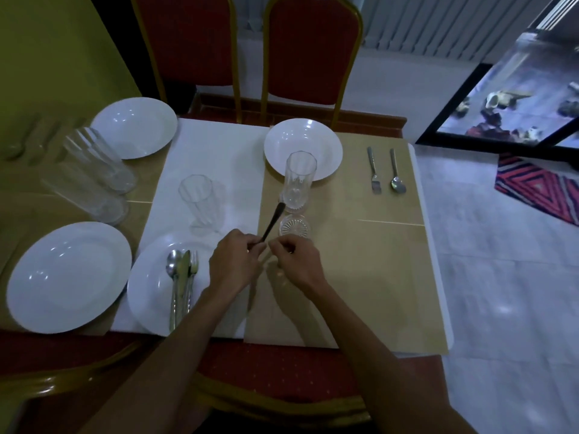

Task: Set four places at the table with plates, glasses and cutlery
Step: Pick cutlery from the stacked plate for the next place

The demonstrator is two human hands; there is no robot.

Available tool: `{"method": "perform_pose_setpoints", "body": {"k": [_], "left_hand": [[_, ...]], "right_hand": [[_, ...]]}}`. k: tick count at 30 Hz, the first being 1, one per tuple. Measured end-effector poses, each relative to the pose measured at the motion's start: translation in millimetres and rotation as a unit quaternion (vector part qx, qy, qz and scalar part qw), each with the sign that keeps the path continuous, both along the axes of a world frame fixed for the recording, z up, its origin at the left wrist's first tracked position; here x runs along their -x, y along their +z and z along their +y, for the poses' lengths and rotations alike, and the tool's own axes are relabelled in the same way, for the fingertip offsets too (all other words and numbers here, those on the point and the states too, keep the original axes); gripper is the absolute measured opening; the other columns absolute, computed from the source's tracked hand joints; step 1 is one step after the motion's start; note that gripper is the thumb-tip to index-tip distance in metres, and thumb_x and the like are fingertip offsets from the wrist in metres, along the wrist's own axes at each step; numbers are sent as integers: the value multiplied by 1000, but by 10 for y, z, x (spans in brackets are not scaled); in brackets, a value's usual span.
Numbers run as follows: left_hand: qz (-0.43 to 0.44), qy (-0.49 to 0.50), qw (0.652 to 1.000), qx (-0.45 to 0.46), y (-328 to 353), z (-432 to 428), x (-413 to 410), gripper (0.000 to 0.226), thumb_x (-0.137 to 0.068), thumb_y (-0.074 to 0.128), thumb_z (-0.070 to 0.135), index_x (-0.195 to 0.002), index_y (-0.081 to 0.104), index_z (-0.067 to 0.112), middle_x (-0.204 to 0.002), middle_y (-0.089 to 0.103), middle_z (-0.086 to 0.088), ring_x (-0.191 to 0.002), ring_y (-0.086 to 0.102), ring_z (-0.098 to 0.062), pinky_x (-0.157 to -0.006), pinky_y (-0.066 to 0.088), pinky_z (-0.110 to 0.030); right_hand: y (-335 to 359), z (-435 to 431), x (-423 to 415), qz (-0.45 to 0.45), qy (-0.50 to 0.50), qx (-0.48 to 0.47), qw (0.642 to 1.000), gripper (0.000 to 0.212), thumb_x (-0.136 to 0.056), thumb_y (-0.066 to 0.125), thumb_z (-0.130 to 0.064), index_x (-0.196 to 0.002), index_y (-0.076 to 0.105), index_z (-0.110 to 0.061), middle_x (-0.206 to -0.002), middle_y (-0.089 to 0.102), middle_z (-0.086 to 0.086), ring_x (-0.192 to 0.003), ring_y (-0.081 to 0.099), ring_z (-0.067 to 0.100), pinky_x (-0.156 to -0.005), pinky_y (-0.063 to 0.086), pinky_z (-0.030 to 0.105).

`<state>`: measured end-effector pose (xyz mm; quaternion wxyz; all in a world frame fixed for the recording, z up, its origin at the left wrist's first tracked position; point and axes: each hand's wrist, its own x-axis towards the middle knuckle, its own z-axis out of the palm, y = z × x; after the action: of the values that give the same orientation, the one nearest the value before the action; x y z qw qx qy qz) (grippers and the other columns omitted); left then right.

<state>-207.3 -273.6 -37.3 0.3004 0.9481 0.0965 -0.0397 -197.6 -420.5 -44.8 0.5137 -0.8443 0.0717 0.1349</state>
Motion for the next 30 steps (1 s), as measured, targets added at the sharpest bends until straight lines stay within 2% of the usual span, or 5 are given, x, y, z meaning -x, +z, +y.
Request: {"method": "perform_pose_setpoints", "body": {"k": [7, 16, 21, 25, 30], "left_hand": [[6, -60, 997, 45, 191, -978, -142, 20, -95, 60, 37, -92, 76, 25, -76, 52, 10, -70, 51, -9, -54, 33, -20], [73, -94, 983, 143, -53, -1945, -851, 18, -94, 59, 26, -88, 75, 30, -81, 69, 12, -66, 60, 2, -61, 44, -18], [12, -56, 997, 43, -773, -2108, -1323, 35, -95, 48, 13, -129, 59, 9, -143, 50, -10, -132, 46, -25, -109, 39, -34], [-42, -19, 997, -69, -1144, -2266, -1416, 47, -93, 43, 8, -140, 47, 4, -154, 34, -21, -145, 29, -37, -116, 29, -52], [-55, 29, 989, -131, -1274, -2449, -1289, 55, -96, 37, 13, -151, 33, 12, -161, 25, -11, -152, 16, -26, -122, 14, -47]], "right_hand": [[119, -883, -83, 4, -56, -22, 998, 10, -88, 74, -27, -92, 80, -19, -83, 77, -7, -79, 71, 10, -82, 59, 43], [-57, -1906, -791, 14, -94, 47, 994, 18, -89, 72, -30, -94, 80, -15, -87, 77, -1, -83, 70, 15, -84, 57, 39], [-231, -2302, -1421, 36, -25, 102, 994, 21, -92, 68, -29, -90, 78, -11, -86, 76, 4, -85, 71, 20, -85, 55, 36], [-349, -2393, -1900, 57, 31, 104, 992, 26, -93, 66, -21, -90, 74, 4, -91, 74, 18, -90, 71, 32, -89, 56, 48], [-425, -2315, -2423, 58, 46, 116, 991, 22, -93, 65, -17, -90, 76, 2, -93, 75, 17, -88, 71, 28, -87, 58, 44]]}}
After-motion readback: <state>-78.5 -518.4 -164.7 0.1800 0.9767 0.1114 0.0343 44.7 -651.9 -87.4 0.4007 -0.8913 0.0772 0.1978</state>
